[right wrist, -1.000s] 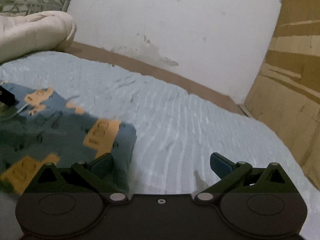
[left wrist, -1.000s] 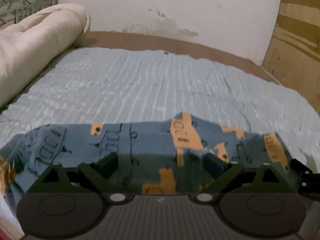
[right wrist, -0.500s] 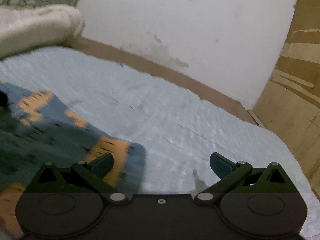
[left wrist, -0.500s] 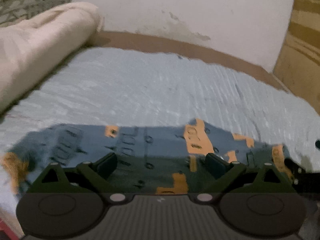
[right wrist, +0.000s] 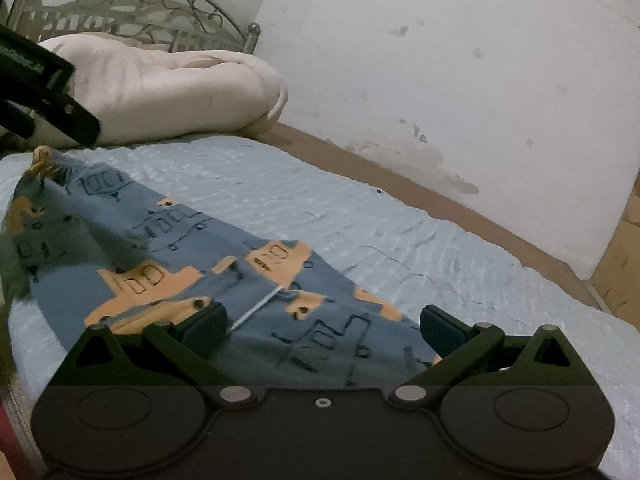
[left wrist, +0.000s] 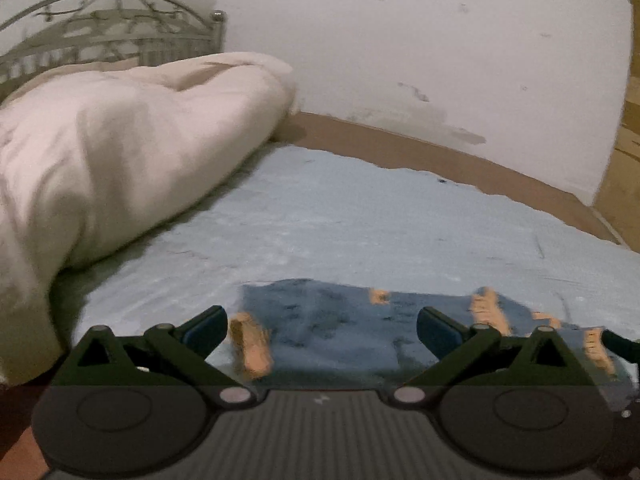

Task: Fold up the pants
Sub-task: 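Grasp the pant leg cuff with the left tool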

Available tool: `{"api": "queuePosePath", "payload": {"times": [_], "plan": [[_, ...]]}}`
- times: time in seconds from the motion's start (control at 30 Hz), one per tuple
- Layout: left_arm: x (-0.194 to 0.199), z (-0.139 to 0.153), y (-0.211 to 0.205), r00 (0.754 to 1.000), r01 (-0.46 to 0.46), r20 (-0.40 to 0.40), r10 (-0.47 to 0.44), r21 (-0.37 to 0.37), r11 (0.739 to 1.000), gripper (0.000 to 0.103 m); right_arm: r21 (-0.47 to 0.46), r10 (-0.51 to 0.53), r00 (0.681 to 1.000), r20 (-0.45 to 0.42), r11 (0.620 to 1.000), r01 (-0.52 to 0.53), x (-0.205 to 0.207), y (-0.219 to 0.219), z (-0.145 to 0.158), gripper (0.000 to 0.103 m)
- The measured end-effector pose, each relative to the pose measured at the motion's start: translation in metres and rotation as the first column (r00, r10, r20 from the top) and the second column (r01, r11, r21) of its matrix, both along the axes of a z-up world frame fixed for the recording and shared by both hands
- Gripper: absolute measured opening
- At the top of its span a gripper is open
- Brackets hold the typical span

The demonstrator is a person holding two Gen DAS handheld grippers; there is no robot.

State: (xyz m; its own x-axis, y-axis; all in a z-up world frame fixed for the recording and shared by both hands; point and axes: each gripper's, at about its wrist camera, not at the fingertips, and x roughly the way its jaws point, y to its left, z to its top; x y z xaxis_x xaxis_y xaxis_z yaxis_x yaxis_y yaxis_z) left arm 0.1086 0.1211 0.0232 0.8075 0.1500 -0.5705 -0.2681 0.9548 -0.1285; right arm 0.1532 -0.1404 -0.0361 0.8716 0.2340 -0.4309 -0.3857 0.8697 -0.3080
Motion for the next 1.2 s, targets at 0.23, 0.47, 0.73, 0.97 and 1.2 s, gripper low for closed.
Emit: {"api": "queuePosePath", "payload": {"times": [0.23, 0.47, 0.73, 0.97, 1.2], "plan": [[-0.015, -0.039, 0.026, 0.998, -0.051, -0.042, 0.048, -0.081, 0.995, 0.102, 0.036, -0.028, 1.000, -0.001, 0.999, 0.028, -0.003, 0.000, -0.012, 0.102], [-0.007, -0.056, 0.030, 0.998, -0.070, -0.005, 0.070, -0.102, 0.992, 0.102, 0.046, -0.037, 0.999, 0.038, 0.998, 0.035, -0.008, -0.001, -0.021, 0.102], [0.009, -0.054, 0.035, 0.998, -0.046, 0.041, 0.053, -0.158, 0.986, 0.102, 0.066, -0.044, 0.998, 0.052, 0.997, 0.041, -0.011, -0.002, -0.025, 0.102], [0.017, -0.058, 0.033, 0.999, -0.042, 0.026, 0.047, -0.169, 0.985, 0.102, 0.069, -0.046, 0.997, 0.062, 0.997, 0.042, -0.013, -0.003, -0.026, 0.102], [0.016, -0.060, 0.034, 0.999, -0.035, 0.012, 0.037, -0.176, 0.984, 0.102, 0.078, -0.047, 0.997, 0.063, 0.996, 0.042, -0.013, -0.004, -0.026, 0.102]]}}
